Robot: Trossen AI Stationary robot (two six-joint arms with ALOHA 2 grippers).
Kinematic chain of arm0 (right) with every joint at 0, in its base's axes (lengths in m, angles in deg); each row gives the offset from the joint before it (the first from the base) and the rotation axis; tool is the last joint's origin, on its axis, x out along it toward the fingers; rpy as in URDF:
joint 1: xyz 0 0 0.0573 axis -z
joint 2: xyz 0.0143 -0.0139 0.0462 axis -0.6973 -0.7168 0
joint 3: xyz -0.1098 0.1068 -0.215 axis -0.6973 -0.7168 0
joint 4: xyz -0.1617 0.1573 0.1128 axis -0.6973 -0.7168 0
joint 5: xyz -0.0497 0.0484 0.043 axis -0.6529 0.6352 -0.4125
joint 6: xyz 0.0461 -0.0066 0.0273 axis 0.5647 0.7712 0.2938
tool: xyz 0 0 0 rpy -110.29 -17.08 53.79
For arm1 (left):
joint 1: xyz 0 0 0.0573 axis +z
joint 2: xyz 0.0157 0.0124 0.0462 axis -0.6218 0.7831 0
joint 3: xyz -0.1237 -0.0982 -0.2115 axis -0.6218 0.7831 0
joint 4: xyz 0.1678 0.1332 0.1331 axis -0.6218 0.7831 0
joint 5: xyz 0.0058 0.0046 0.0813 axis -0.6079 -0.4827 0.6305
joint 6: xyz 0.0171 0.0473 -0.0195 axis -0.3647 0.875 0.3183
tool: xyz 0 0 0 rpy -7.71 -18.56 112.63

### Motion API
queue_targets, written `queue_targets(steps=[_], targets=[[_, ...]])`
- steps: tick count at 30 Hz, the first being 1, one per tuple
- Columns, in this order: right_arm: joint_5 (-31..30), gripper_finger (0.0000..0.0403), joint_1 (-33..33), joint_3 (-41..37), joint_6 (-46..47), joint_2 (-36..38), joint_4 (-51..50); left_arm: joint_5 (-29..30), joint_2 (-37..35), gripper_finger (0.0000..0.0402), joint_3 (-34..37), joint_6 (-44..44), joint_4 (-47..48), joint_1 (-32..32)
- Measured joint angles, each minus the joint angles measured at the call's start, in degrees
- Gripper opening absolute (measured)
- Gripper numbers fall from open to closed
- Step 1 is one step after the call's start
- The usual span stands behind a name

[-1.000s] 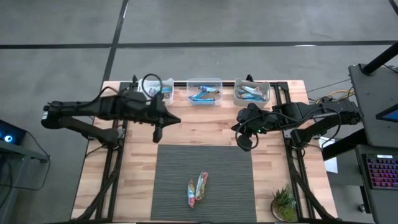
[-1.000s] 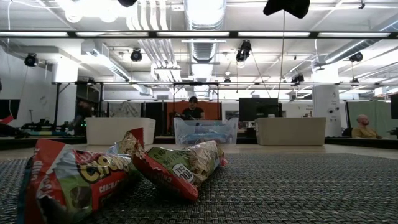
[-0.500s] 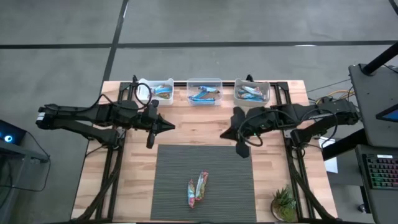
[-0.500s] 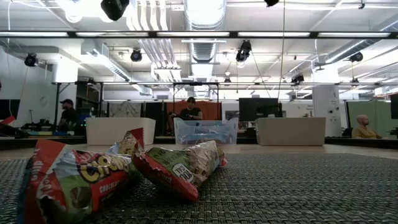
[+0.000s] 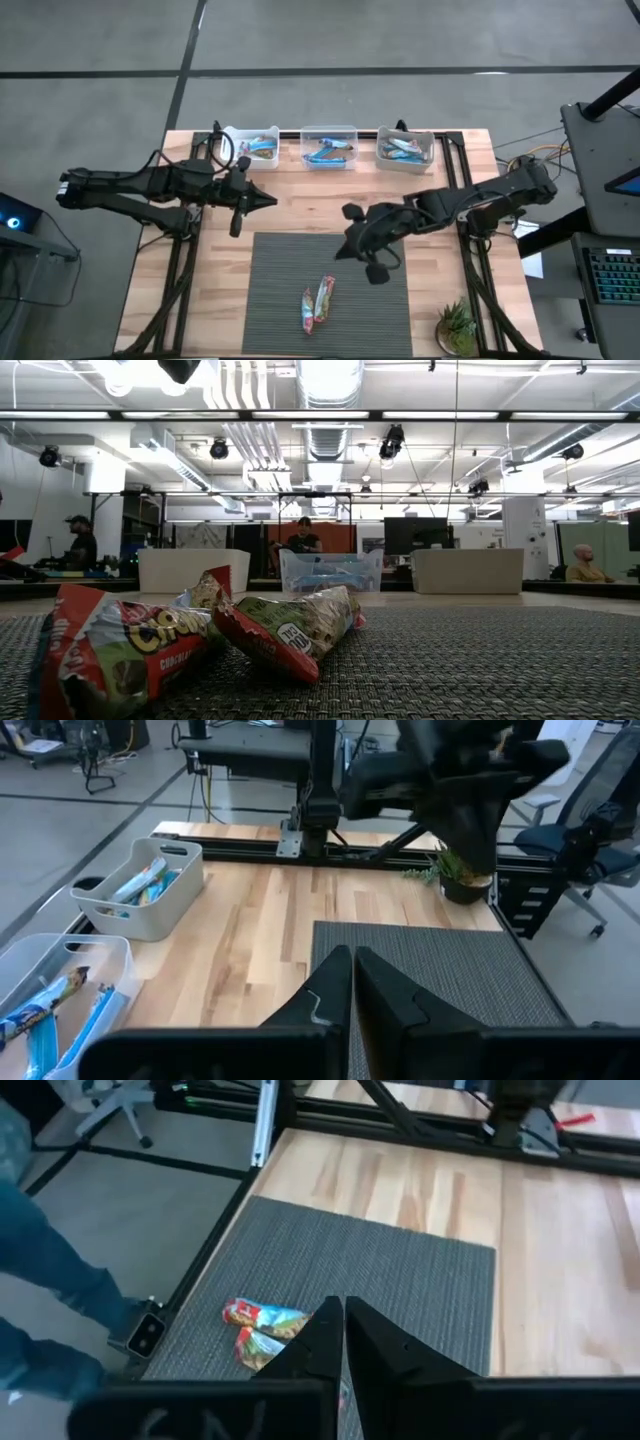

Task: Pick and place Granola Bars by type
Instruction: Put the right red granola bar into the white bin

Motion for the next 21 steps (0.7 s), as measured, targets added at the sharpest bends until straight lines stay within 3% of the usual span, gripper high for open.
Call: queue_targets(steps=[6, 21], targets=[[0.03, 0.0038, -1.63, 5.57, -3.48, -4.34, -0.49, 0.00, -0.02, 0.0000, 0.00, 0.00, 0.32, 0.02], [0.10, 0.0191, -3.66, 17.35, -9.20, -11.92, -12.90, 0.00, -0.02, 0.0000, 0.00, 0.51, 0.87, 0.04]])
